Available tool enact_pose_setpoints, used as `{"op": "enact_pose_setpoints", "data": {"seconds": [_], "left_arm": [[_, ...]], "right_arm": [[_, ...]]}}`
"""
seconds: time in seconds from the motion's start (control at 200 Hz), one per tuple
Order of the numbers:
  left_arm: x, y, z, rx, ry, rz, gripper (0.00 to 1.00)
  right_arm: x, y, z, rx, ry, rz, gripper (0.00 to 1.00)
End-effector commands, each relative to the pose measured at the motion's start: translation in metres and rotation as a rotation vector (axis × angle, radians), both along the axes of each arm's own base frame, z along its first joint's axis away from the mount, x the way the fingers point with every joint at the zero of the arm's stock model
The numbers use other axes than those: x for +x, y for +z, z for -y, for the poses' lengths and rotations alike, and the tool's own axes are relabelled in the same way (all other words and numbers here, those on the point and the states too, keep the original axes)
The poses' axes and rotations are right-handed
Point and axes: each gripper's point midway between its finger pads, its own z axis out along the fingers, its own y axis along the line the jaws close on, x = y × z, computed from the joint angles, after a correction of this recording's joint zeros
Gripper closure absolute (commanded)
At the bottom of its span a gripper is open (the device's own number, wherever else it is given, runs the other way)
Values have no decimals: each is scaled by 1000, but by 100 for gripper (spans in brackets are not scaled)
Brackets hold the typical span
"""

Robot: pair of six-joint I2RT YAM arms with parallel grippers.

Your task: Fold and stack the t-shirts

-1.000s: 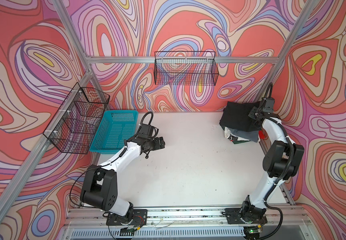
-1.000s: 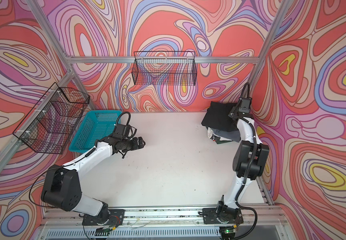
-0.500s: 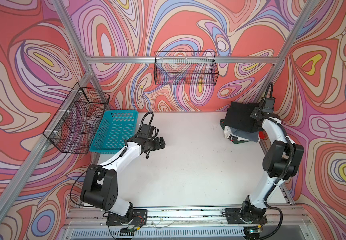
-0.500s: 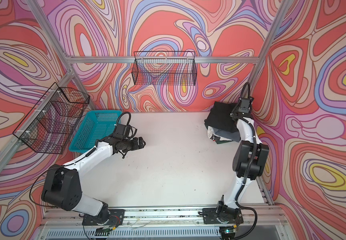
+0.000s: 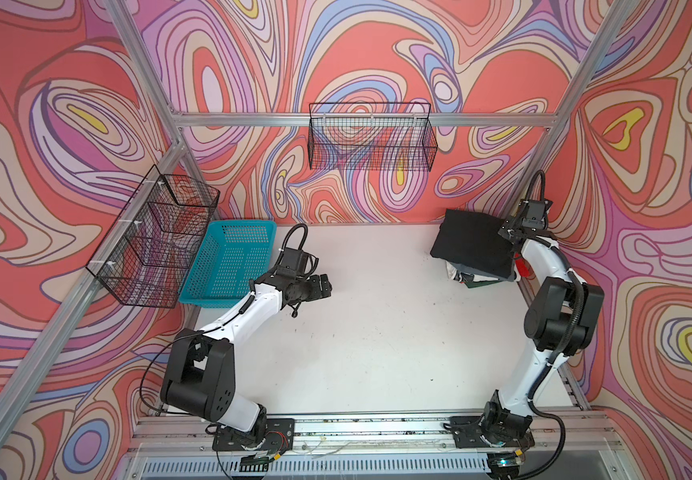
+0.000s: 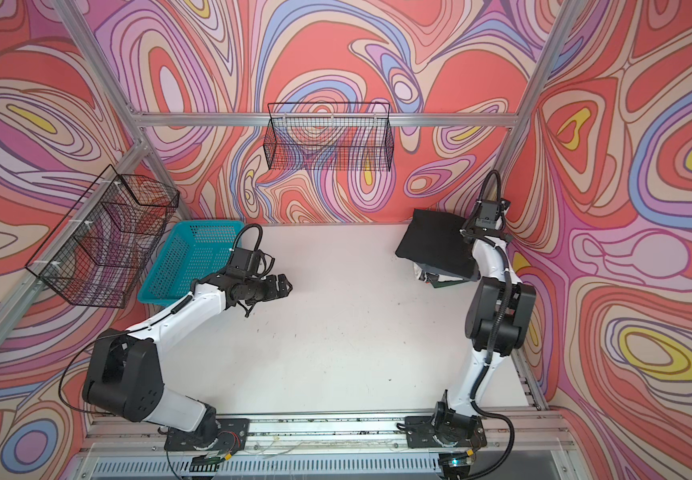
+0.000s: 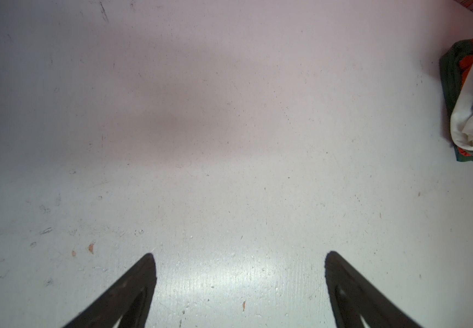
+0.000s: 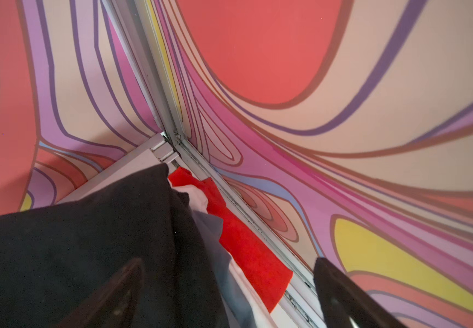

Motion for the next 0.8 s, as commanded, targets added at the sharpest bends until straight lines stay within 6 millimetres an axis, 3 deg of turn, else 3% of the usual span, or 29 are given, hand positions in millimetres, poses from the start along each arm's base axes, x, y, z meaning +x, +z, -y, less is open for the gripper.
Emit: {"op": "enact_pose_setpoints", "data": {"seconds": [0.0,0.07,0.1,0.125,0.341,0.461,0.626,0.796], "left_arm": [[-3,13,-4,21,11,59,7],[-3,20,-8,34,24,100,6],[-3,24,-10,40,30,120,0],[-3,26,-11,46,33,136,0],[-3,47,-34,114,105,299,0],[-4,52,-50,183,139,368,0],[-4,43,-75,308,195,411,0],[-6,33,-117,443,289,445,0]], "right_arm": [[-14,29,-4,-6,-4,100,2],[-26,35,-7,-3,-14,133,2],[-30,32,-9,5,-16,136,2],[-37,42,-12,5,-15,161,2],[-76,30,-38,93,20,227,2],[-91,41,-73,124,175,363,2],[-119,61,-119,117,344,565,2],[-122,21,-157,46,427,465,2]]}}
